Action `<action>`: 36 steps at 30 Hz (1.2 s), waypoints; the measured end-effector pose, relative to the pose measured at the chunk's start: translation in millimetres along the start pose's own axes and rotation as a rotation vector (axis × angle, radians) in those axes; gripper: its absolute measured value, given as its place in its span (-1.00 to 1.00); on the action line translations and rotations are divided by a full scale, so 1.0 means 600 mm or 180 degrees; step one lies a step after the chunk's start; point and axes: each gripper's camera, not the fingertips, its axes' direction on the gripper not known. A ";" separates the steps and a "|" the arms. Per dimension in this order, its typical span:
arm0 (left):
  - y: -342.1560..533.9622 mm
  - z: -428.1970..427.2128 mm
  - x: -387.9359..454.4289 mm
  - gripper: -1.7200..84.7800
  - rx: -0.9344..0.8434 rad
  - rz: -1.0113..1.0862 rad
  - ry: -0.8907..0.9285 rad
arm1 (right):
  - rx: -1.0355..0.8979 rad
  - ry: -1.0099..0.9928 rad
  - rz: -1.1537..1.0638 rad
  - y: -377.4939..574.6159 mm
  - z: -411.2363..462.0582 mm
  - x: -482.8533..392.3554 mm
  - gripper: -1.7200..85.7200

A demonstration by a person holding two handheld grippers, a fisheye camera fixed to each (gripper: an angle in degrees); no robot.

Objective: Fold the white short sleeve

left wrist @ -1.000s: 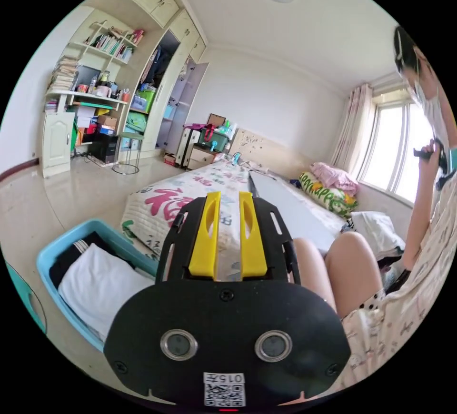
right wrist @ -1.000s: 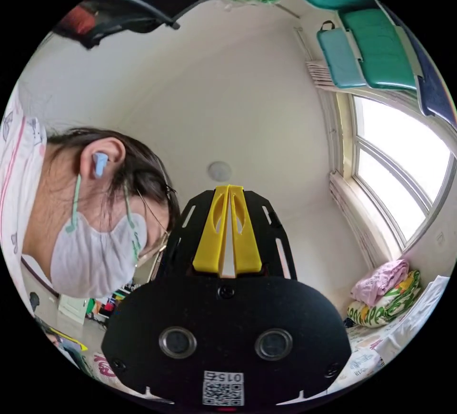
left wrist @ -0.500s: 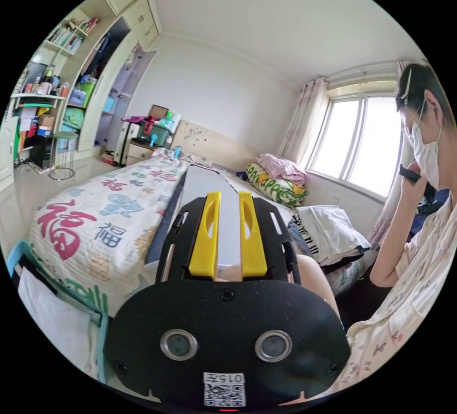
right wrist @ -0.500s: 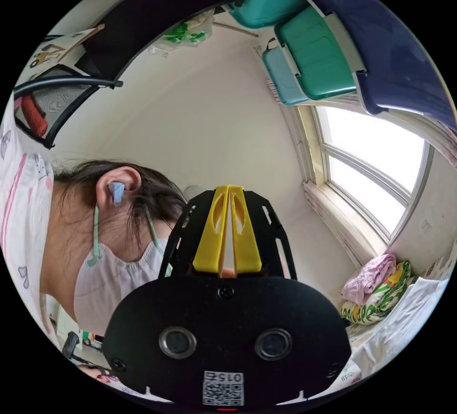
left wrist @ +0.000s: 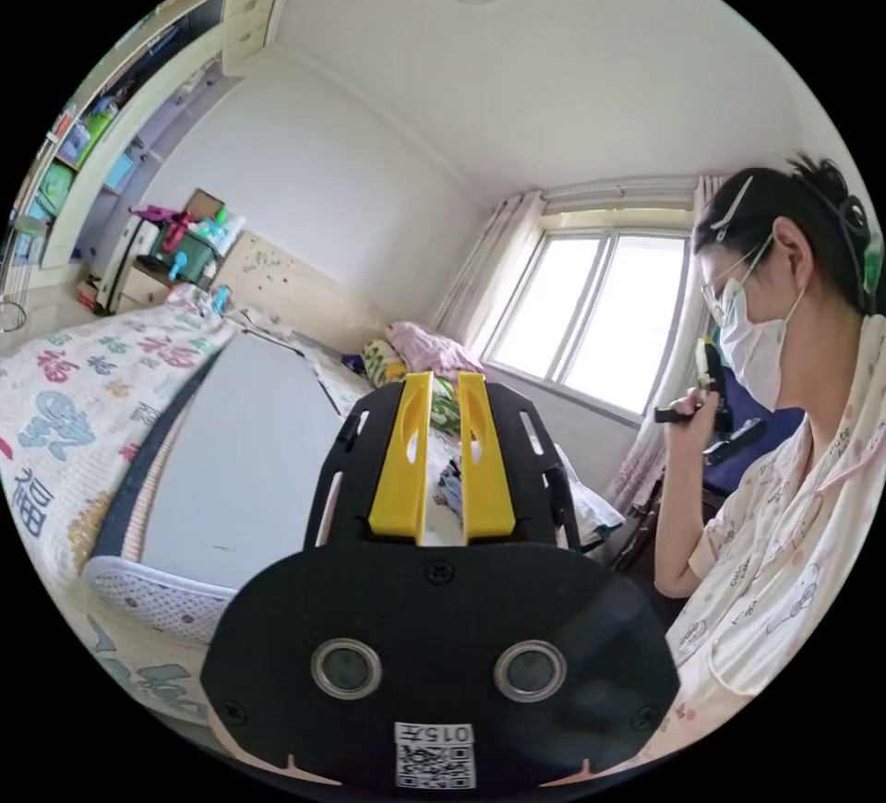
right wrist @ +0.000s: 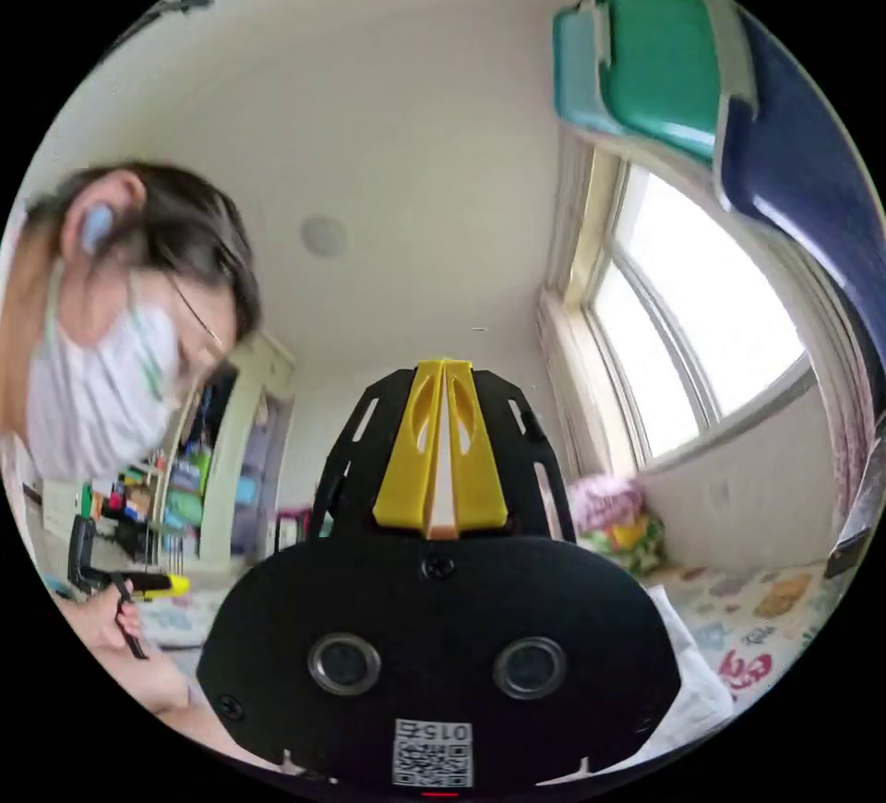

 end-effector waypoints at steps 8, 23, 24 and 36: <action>-0.007 0.173 -0.057 -0.83 -0.0692 0.0027 0.0623 | -0.2622 0.0309 -0.0553 0.130 0.340 0.050 -0.74; -0.008 0.548 -0.047 -0.80 -0.1673 0.0248 0.1008 | -0.3830 0.0414 0.0107 -0.029 0.500 0.218 -0.87; -0.006 0.590 -0.036 -0.79 -0.1782 0.0317 0.1025 | -0.3713 0.0349 0.0276 -0.068 0.473 0.246 -0.88; 0.088 0.976 0.078 -0.69 -0.2178 0.0605 0.1401 | -0.2085 -0.1078 0.2194 -0.193 0.191 0.544 -0.95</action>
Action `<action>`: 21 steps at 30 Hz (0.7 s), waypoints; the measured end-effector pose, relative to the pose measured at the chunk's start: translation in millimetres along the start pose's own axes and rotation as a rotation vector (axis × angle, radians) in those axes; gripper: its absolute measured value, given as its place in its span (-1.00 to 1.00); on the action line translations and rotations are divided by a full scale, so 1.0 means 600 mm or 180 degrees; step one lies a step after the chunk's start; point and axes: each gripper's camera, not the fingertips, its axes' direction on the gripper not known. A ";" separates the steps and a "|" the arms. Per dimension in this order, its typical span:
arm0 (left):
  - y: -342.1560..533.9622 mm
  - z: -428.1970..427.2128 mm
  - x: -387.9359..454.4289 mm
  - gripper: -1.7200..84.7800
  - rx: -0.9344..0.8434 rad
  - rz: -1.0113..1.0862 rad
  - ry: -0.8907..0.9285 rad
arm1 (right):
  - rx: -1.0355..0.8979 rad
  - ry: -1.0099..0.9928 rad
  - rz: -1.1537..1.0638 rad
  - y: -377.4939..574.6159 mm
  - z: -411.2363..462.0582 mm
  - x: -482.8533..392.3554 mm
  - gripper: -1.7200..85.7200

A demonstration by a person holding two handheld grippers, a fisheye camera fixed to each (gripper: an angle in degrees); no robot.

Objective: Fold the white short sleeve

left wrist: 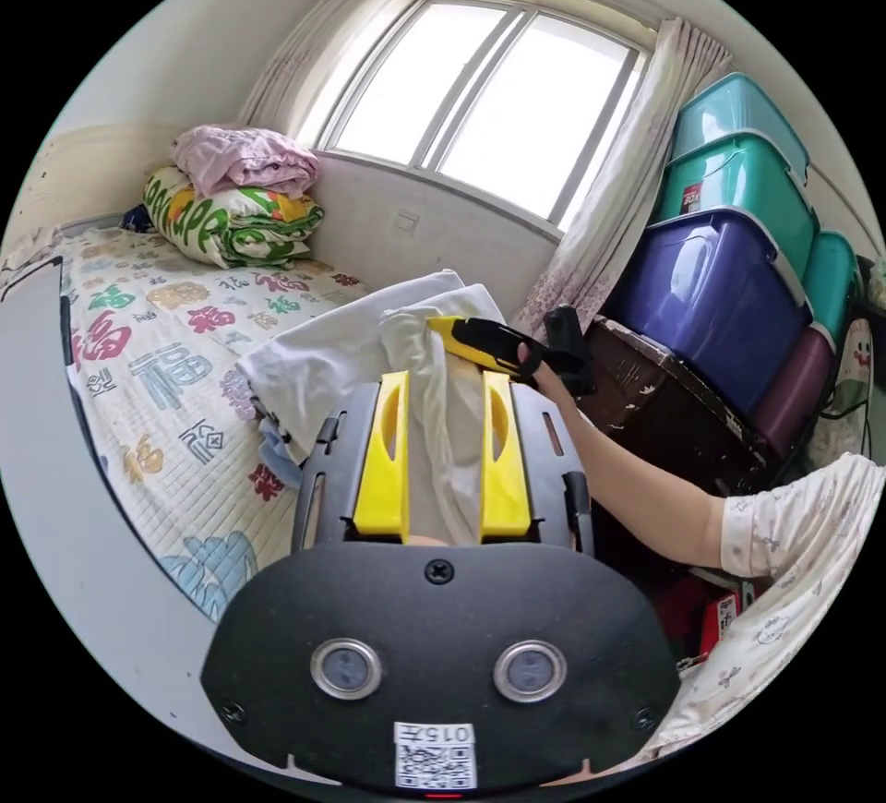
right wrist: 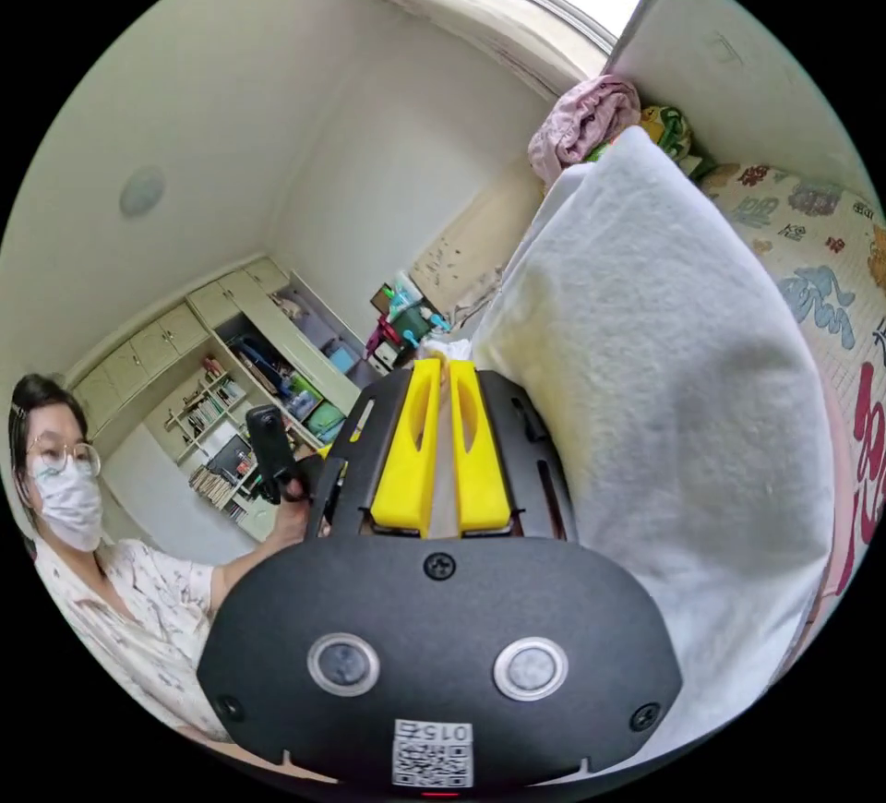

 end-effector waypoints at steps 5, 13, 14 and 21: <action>-0.003 0.069 -0.005 -0.70 -0.0043 -0.0235 0.0043 | 0.0036 0.0101 -0.0079 -0.018 -0.059 -0.036 -0.96; 0.078 -0.271 0.049 -0.94 0.1326 0.0064 0.0469 | 0.0388 -0.1455 -0.0908 -0.023 -0.046 -0.326 -0.98; 0.086 -0.311 0.061 -0.95 0.1414 0.0170 0.0426 | 0.0375 -0.1686 -0.1049 -0.025 -0.037 -0.377 -0.98; 0.229 -0.648 0.115 -0.96 0.1562 0.0686 -0.0618 | 0.0438 -0.2136 -0.0968 0.030 0.084 -0.544 -0.97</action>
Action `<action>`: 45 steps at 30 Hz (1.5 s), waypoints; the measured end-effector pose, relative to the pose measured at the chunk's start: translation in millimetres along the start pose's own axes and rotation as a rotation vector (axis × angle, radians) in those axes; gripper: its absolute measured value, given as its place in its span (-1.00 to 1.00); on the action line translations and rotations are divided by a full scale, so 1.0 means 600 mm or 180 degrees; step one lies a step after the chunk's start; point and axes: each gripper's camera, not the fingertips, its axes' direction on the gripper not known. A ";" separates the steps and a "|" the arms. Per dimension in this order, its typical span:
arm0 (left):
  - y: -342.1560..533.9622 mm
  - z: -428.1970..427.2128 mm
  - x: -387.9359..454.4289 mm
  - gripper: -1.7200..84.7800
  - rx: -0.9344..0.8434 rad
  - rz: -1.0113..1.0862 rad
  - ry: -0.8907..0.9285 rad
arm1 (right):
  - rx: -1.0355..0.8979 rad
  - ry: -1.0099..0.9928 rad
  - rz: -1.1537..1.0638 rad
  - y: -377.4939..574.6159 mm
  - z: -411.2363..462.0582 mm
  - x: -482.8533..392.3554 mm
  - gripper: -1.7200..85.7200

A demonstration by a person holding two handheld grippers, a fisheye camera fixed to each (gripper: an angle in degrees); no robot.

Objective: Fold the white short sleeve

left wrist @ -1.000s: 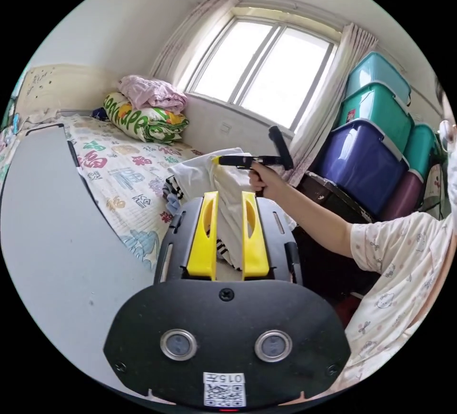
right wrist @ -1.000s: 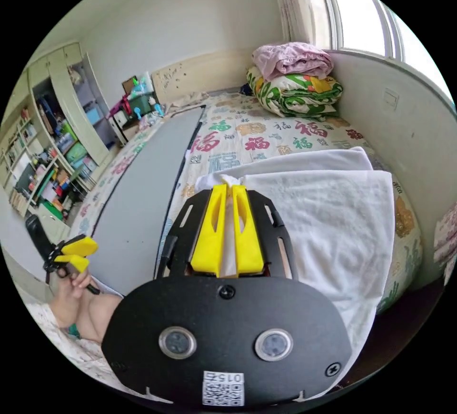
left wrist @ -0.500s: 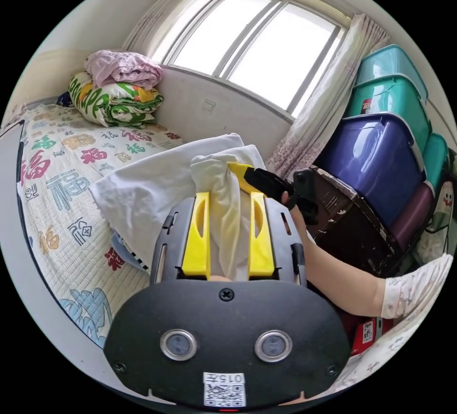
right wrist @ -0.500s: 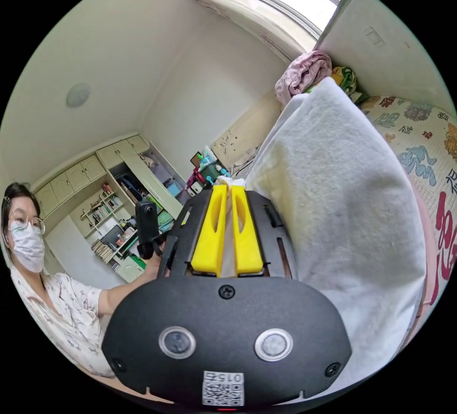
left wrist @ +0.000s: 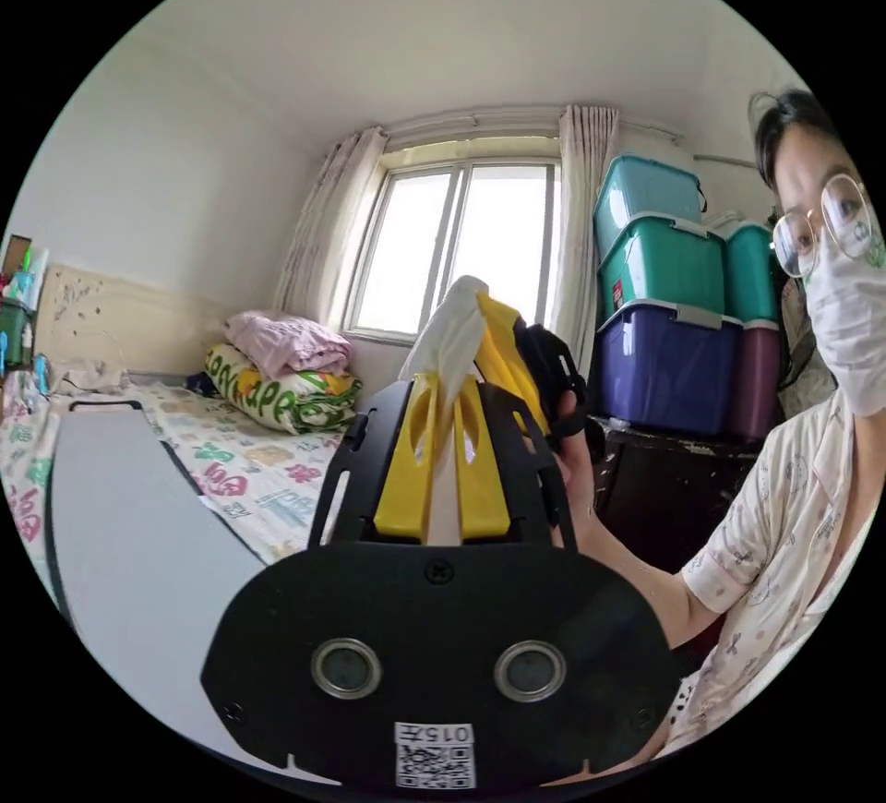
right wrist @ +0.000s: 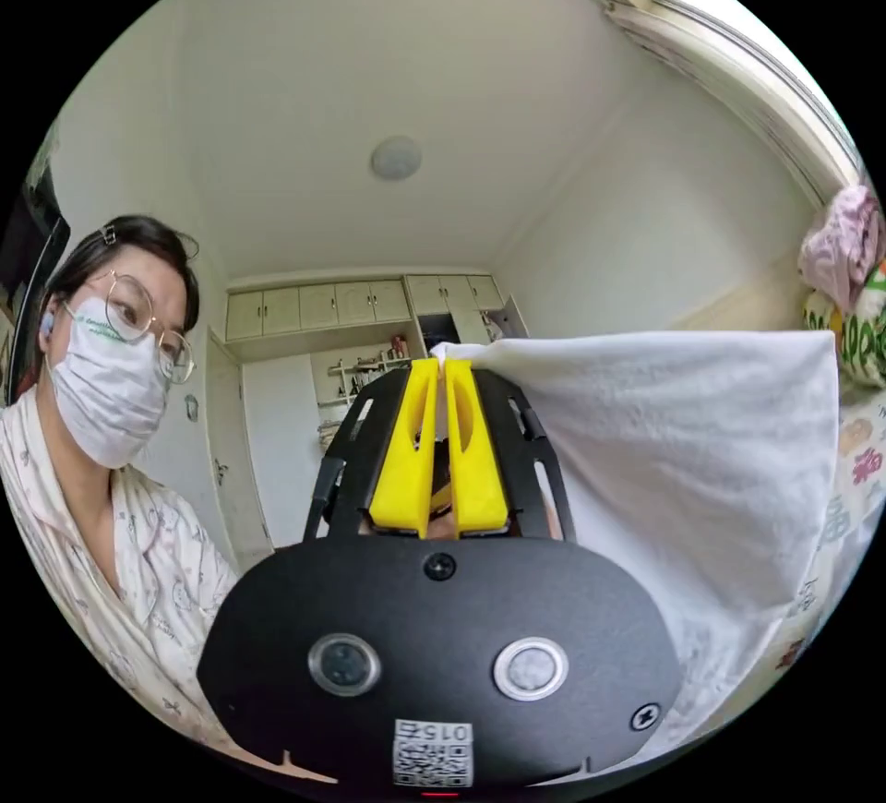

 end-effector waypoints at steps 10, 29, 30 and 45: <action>0.223 -0.172 -0.178 -0.97 -0.0087 -0.0857 -0.0646 | -0.0083 0.0119 0.1212 0.112 0.162 0.110 -0.95; 0.302 -0.046 -0.149 -0.96 -0.0742 -0.0872 -0.0539 | -0.0317 0.1437 0.1364 -0.023 0.208 0.089 -0.64; 0.304 -0.043 -0.149 -0.96 -0.0740 -0.0878 -0.0542 | -0.0431 0.1371 0.1369 -0.029 0.229 0.090 -0.64; 0.343 0.059 -0.115 -0.96 -0.0903 -0.0775 -0.0598 | -0.0429 0.1008 0.2038 -0.092 0.305 0.141 -0.59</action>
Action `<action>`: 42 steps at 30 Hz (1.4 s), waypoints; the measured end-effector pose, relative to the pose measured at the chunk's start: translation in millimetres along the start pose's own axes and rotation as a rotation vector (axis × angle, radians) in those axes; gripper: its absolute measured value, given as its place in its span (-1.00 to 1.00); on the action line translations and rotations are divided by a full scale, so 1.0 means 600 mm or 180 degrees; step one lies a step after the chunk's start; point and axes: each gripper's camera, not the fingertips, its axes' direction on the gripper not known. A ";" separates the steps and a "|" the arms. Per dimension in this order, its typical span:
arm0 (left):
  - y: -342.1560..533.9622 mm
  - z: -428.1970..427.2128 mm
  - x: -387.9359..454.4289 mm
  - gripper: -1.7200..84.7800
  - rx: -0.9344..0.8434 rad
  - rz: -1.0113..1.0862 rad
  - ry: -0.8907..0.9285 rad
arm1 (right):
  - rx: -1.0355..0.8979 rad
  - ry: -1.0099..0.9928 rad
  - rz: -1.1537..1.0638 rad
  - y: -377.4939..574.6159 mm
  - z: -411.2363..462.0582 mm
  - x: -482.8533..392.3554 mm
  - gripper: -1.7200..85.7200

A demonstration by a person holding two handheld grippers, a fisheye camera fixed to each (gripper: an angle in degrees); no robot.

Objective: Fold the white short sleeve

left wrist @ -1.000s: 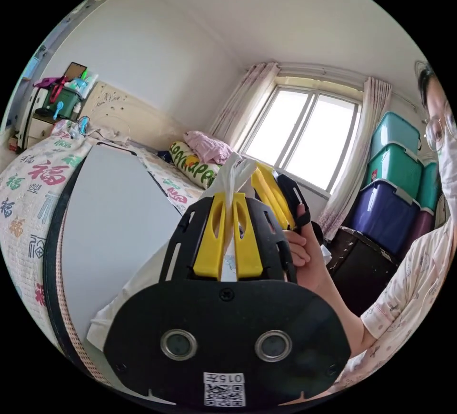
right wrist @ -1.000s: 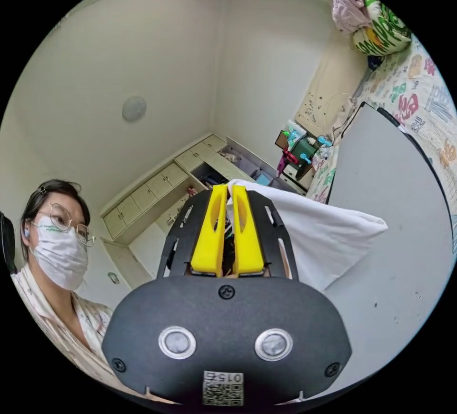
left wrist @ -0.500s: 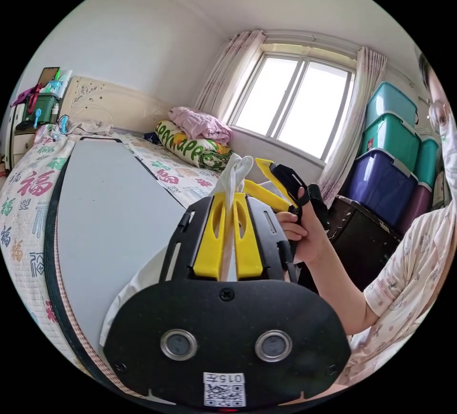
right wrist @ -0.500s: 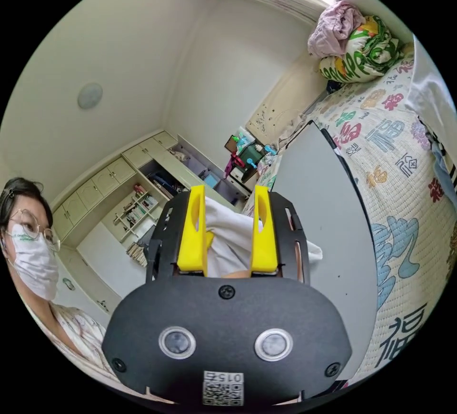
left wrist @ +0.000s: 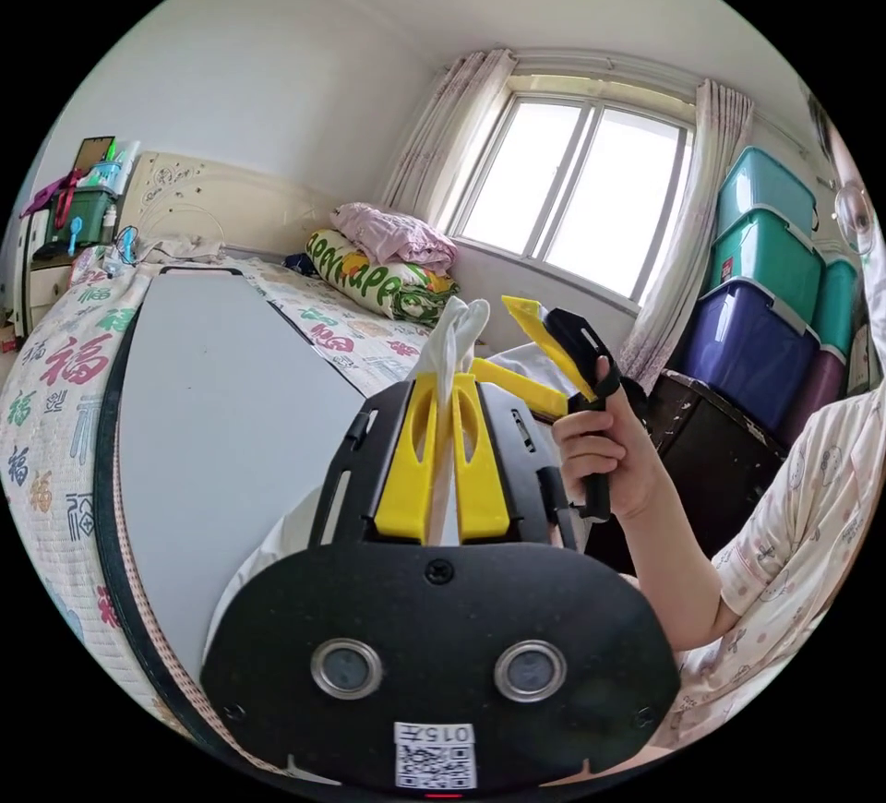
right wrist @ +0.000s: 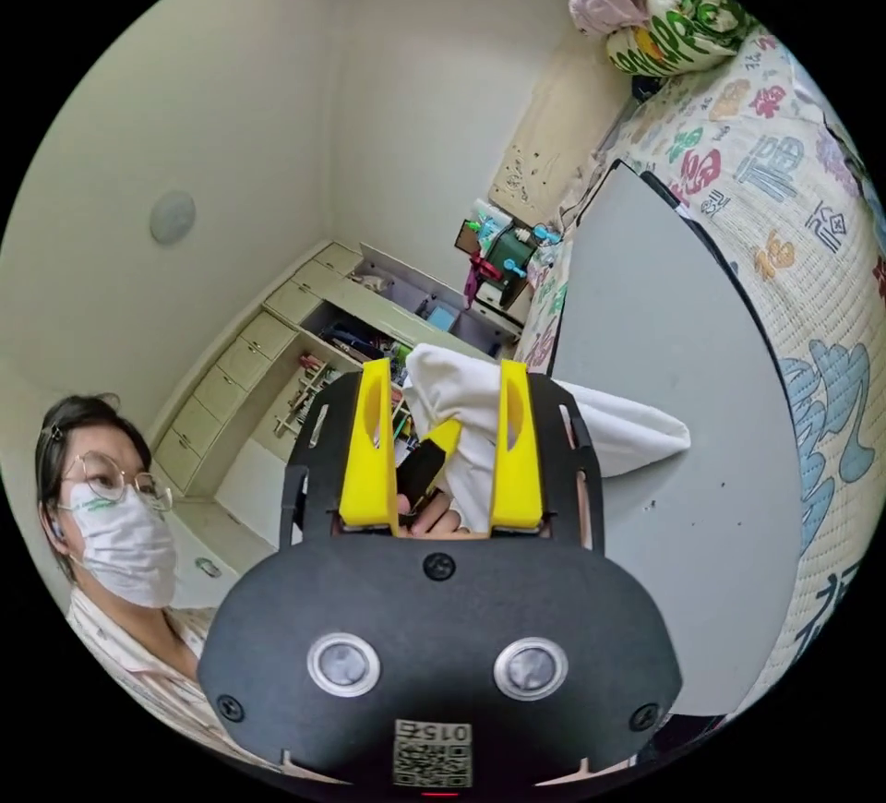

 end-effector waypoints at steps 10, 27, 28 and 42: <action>0.016 0.102 0.049 -0.96 -0.0259 0.0236 0.0040 | 0.0118 -0.0173 0.0383 -0.047 0.005 0.033 -0.59; 0.066 0.157 -0.039 -0.90 -0.0318 -0.0193 0.0588 | 0.0059 -0.0270 0.0439 -0.069 0.023 0.054 -0.94; 0.071 0.153 -0.049 -0.89 -0.0296 -0.0206 0.0611 | 0.0051 -0.0282 0.0436 -0.069 0.024 0.055 -0.94; 0.162 0.125 -0.179 -0.70 0.0271 -0.0849 0.1443 | -0.0125 -0.0150 0.0288 -0.020 0.045 0.074 -0.95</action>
